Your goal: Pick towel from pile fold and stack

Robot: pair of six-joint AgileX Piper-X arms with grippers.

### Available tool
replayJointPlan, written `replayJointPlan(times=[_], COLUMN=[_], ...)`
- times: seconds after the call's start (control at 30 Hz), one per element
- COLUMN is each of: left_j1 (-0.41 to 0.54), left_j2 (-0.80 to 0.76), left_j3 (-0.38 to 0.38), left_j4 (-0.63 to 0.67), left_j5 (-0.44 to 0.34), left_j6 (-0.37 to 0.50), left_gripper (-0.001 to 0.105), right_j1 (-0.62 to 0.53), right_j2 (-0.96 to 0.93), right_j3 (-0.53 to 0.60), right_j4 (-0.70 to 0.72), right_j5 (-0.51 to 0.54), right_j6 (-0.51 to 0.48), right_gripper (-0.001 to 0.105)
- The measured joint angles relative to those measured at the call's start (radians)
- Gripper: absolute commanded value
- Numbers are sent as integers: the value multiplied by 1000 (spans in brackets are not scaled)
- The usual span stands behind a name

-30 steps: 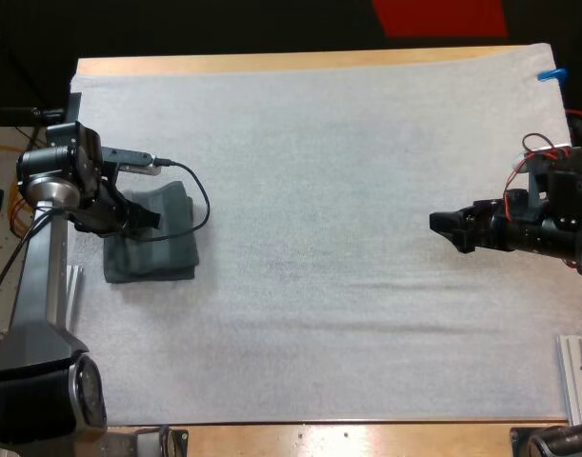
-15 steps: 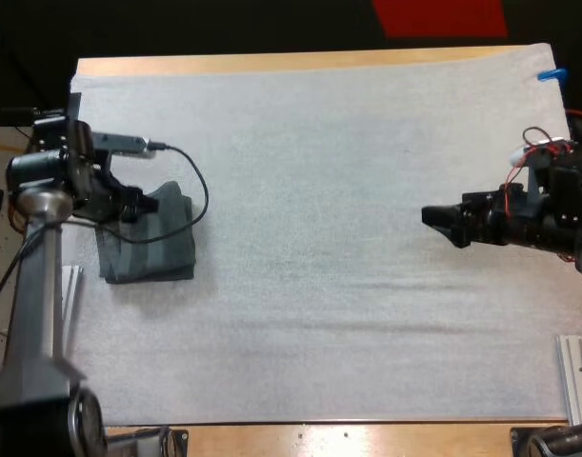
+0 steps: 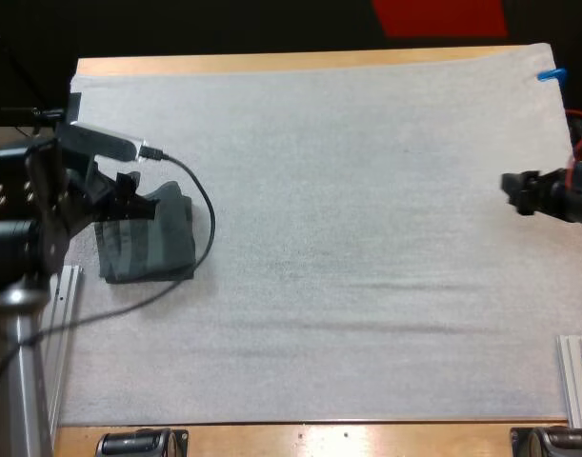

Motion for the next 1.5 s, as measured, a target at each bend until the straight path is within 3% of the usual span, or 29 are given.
replayJointPlan(times=[0.1, 0.37, 0.77, 0.97, 1.13, 1.33, 1.5], left_j1=[-6, -105, -128, -128, -128, -128, -115], left_j2=[-97, -341, -809, -1027, -1091, -1091, -1091], left_j3=[0, 74, 237, 304, 317, 318, 316], left_j4=[0, 0, 11, 107, 265, 409, 497], left_j5=[68, 89, 11, -7, -7, -12, -15], left_j6=[1, 2, 13, 13, 10, -64, -70], left_gripper=[51, 51, 51, 51, 51, 51, 51], right_j1=[-22, -22, -22, -22, -22, -22, -22], right_j2=[-45, -259, -742, -982, -1110, -1119, -1119], right_j3=[0, 0, 152, 281, 344, 384, 399], right_j4=[27, 87, 90, 92, 94, 120, 130], right_j5=[27, 86, 86, 86, 86, 83, 83], right_j6=[-27, -57, -59, -59, -58, -11, -2], right_gripper=[75, 75, 75, 75, 75, 75, 75])
